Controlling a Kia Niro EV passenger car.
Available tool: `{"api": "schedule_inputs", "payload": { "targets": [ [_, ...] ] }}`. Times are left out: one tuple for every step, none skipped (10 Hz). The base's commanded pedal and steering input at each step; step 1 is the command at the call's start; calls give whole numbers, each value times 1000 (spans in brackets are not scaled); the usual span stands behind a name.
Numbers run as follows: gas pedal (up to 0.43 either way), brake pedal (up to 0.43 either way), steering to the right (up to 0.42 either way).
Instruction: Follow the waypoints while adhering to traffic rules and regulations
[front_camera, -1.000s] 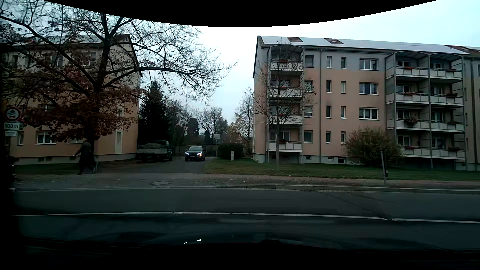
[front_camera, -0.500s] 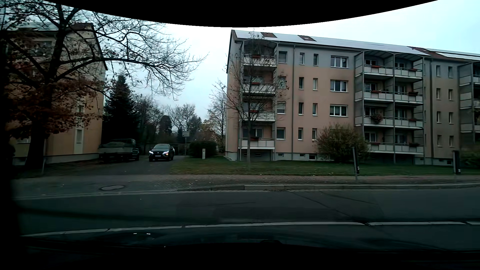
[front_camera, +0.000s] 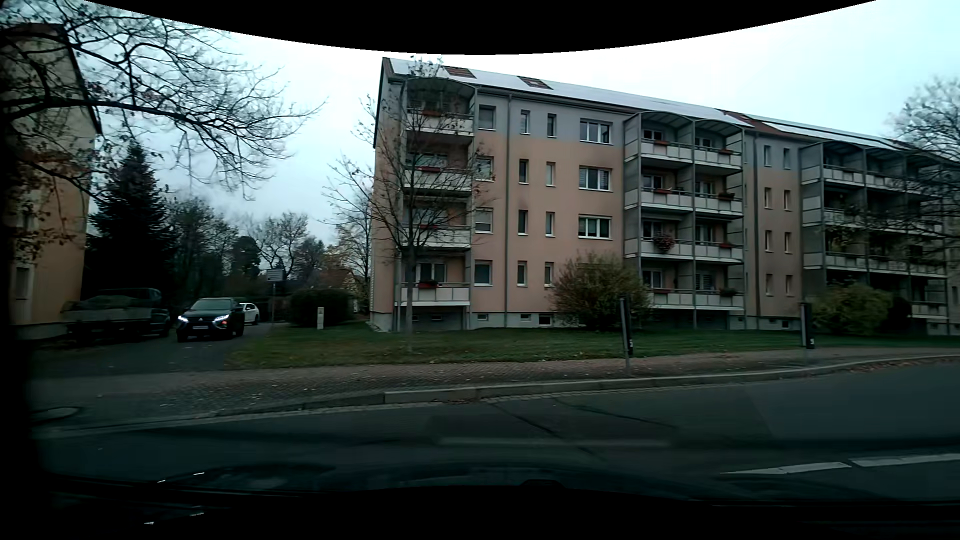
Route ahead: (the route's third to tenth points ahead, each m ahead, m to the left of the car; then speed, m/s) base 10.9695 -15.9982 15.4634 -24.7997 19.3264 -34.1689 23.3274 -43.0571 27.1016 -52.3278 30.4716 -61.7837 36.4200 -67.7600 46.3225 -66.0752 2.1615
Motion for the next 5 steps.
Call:
{"api": "schedule_inputs", "payload": {
  "targets": [
    [150, 0, 741],
    [150, 0, 748],
    [150, 0, 753],
    [150, 0, 757],
    [150, 0, 764]
  ]
}}
